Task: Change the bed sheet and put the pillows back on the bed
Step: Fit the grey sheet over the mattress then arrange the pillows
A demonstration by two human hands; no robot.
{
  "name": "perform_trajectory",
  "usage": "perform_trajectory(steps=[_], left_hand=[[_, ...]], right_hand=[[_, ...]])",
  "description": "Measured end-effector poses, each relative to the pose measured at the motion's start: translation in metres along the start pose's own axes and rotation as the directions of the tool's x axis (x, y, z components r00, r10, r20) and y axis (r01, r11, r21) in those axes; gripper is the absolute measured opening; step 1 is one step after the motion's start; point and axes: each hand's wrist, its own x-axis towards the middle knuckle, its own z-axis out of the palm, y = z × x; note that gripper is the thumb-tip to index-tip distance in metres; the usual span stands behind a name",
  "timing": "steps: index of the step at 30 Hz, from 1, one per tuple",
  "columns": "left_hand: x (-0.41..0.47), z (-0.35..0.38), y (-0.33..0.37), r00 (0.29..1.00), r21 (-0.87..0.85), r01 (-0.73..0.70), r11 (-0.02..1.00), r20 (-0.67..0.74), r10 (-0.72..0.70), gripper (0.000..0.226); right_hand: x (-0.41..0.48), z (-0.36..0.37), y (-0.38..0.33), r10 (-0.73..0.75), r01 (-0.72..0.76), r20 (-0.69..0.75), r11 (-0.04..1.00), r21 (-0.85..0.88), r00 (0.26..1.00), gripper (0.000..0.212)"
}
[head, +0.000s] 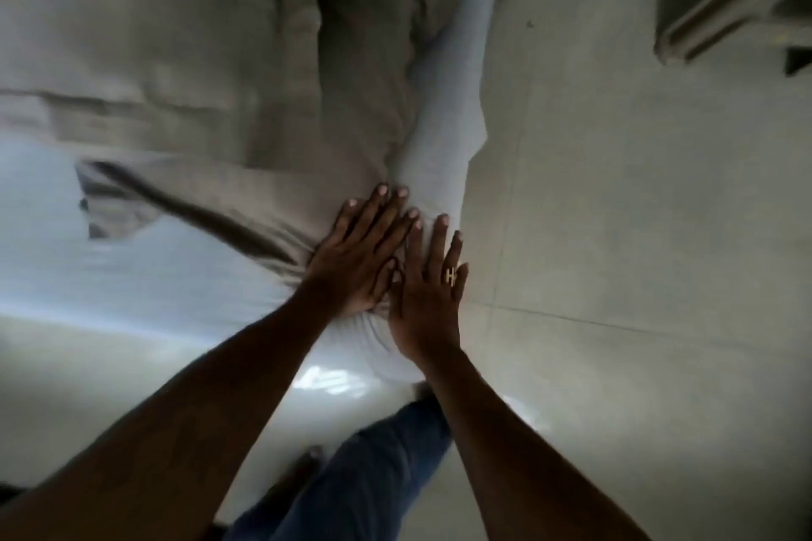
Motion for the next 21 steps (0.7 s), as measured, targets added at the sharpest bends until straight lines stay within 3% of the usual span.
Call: perform_trajectory(steps=[4,7,11,13,17,21], left_hand=[[-0.011,-0.028,0.023,0.989,-0.067,0.131,0.989,0.079,-0.125,0.076],[-0.027,-0.056,0.051,0.96,-0.159,0.272,0.949,0.107,-0.257,0.071],[-0.062,-0.081,0.101,0.835,-0.229,0.548,0.804,0.214,-0.508,0.089],[-0.072,-0.079,0.121,0.719,-0.252,0.694,0.675,0.305,-0.625,0.094],[-0.08,-0.071,0.154,0.427,-0.303,0.897,0.32,0.414,-0.804,0.092],[-0.049,-0.062,0.171,0.192,-0.348,0.937,0.032,0.436,-0.879,0.092]], right_hand=[[-0.005,-0.045,0.006,-0.077,0.129,0.278,0.976,-0.175,0.957,0.084],[-0.003,-0.081,0.0,-0.056,0.193,0.371,0.918,-0.345,0.927,0.098],[0.007,-0.115,-0.017,-0.273,0.416,0.363,0.812,-0.41,0.891,0.077],[0.015,-0.121,-0.022,-0.449,0.594,0.436,0.751,-0.288,0.78,0.068],[0.031,-0.117,-0.029,-0.611,0.851,0.661,0.519,-0.083,0.437,0.065],[0.059,-0.104,-0.009,-0.674,0.943,0.685,0.328,-0.058,0.276,0.066]])
